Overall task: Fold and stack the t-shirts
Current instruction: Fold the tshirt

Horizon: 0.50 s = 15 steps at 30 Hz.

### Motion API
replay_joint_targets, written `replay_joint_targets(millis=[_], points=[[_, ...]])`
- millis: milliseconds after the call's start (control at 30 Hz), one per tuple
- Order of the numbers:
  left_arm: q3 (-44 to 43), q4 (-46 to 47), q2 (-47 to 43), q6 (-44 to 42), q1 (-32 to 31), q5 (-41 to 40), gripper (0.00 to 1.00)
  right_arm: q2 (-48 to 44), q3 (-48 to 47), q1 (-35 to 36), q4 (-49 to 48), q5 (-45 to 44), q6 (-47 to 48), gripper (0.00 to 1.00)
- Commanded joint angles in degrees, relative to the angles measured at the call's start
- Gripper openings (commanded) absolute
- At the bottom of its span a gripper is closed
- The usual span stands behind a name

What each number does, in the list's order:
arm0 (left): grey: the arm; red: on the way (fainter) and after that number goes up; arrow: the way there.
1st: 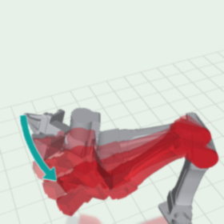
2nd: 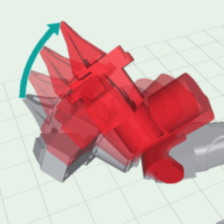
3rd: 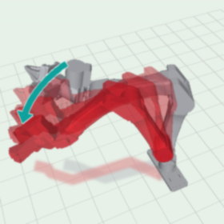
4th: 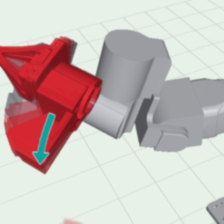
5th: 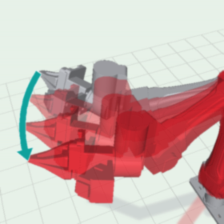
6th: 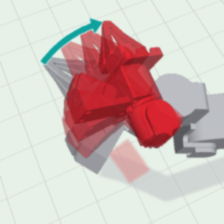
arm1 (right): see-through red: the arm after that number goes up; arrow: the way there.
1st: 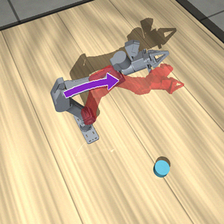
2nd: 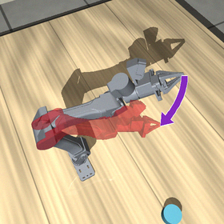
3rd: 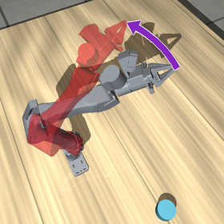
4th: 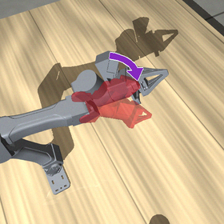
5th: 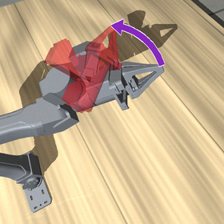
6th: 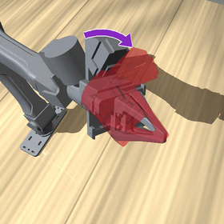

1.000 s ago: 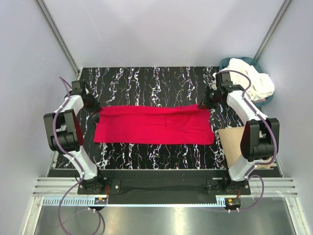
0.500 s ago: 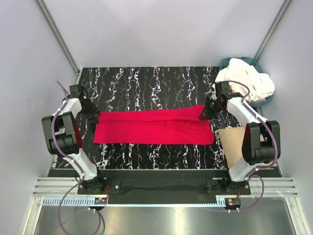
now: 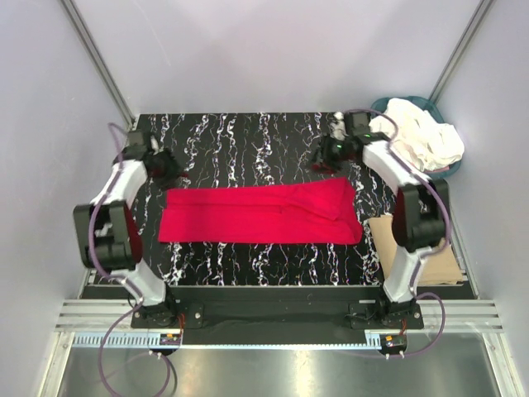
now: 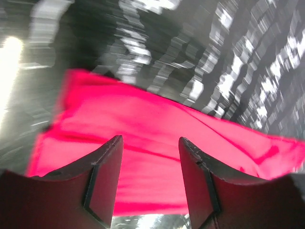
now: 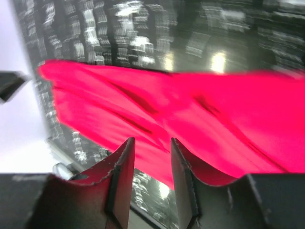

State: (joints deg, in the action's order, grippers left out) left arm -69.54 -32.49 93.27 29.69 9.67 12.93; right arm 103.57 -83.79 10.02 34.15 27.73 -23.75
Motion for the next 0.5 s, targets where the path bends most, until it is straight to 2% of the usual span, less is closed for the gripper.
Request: replay_joint_targets(millis=[0, 100, 133, 167, 233, 467], points=[[-4.46, 2.7, 5.94, -1.48, -4.21, 8.34, 0.56, 10.41, -6.18, 7.89, -10.14, 10.84, -9.72, 0.43], [-7.19, 1.99, 8.94, -1.57, -4.49, 6.24, 0.59, 17.16, -14.26, 13.24, -10.86, 12.61, -11.32, 0.48], [-8.84, 1.56, 9.64, -2.26, -4.49, 3.97, 0.64, 18.32, -15.43, 13.88, -10.77, 13.14, -11.58, 0.48], [-10.17, -0.36, 11.82, -3.23, -4.57, 3.25, 0.65, 19.03, -15.96, 14.49, -10.86, 13.49, -12.8, 0.48], [-13.5, -2.48, 14.38, -2.8, -3.61, 3.24, 0.64, 19.04, -14.83, 14.76, -10.77, 13.5, -13.25, 0.48], [-16.24, -4.33, 19.48, -0.16, -3.26, -0.8, 0.59, 11.49, -5.08, 14.32, -10.77, 12.09, -11.06, 0.48]])
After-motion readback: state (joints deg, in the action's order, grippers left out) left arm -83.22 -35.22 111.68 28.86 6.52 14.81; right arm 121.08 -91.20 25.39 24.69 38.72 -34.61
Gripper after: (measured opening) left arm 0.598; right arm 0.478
